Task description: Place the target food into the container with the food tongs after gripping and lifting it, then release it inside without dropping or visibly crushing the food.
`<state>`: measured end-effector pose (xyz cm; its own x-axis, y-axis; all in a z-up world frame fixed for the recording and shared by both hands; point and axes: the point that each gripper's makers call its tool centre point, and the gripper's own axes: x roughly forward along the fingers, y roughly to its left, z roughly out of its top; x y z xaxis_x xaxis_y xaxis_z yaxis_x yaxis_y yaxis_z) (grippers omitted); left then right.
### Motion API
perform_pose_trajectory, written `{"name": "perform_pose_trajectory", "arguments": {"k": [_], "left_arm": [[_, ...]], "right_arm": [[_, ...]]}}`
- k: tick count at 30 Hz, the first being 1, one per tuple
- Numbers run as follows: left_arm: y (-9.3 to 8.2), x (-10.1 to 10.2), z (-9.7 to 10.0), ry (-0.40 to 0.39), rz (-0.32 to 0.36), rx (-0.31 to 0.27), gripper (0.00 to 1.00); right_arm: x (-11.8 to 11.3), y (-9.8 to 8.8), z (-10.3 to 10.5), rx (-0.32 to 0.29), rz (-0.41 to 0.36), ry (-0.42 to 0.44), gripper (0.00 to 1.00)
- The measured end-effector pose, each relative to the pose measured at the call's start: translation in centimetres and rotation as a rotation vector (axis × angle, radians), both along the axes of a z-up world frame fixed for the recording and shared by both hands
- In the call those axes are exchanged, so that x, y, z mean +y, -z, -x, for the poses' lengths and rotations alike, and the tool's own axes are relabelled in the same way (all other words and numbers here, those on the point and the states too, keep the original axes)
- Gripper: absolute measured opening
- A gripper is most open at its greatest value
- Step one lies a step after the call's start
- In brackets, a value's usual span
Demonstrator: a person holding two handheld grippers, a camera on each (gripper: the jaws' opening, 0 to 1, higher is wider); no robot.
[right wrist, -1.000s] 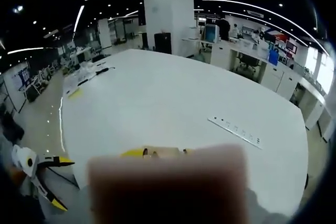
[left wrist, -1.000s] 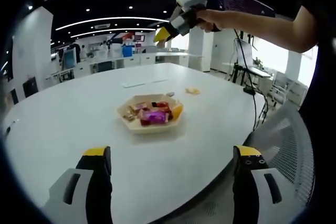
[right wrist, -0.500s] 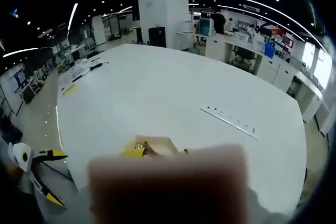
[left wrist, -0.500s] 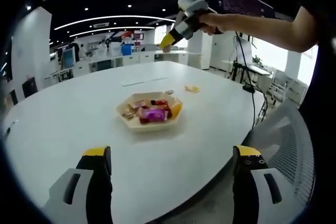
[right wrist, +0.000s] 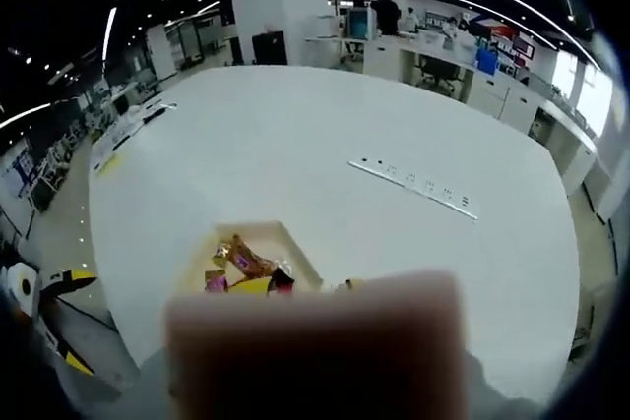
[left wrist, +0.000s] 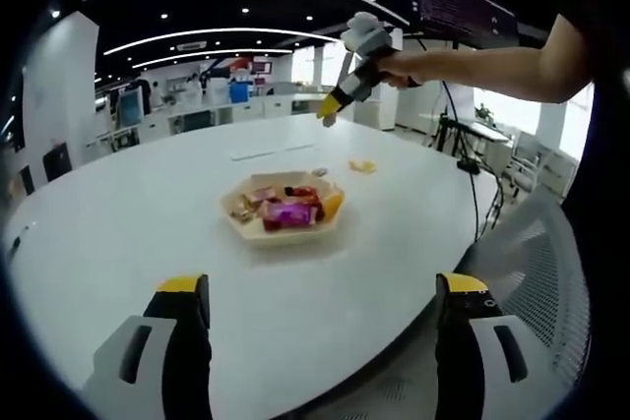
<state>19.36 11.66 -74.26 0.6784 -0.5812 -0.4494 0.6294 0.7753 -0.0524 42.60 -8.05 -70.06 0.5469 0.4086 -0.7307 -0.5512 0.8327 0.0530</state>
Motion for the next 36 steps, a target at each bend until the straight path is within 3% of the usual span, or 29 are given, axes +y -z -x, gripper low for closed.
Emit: {"name": "perform_pose_trajectory", "arguments": {"k": [9,21,36], "left_arm": [[0.6,0.1,0.0,-0.005,-0.017,0.029,0.92],[1.0,0.3,-0.1,-0.022,-0.017,0.054,0.91],[1.5,0.4,0.0,-0.022,-0.062,0.067,0.89]], "right_arm": [[-2.1,1.1,-1.9,0.019,-0.006,0.05,0.27],[-3.1,3.1,-3.6,0.046,0.001,0.068,0.27],[-4.2,7.5,-5.6,0.097,0.041,0.102,0.28]]}}
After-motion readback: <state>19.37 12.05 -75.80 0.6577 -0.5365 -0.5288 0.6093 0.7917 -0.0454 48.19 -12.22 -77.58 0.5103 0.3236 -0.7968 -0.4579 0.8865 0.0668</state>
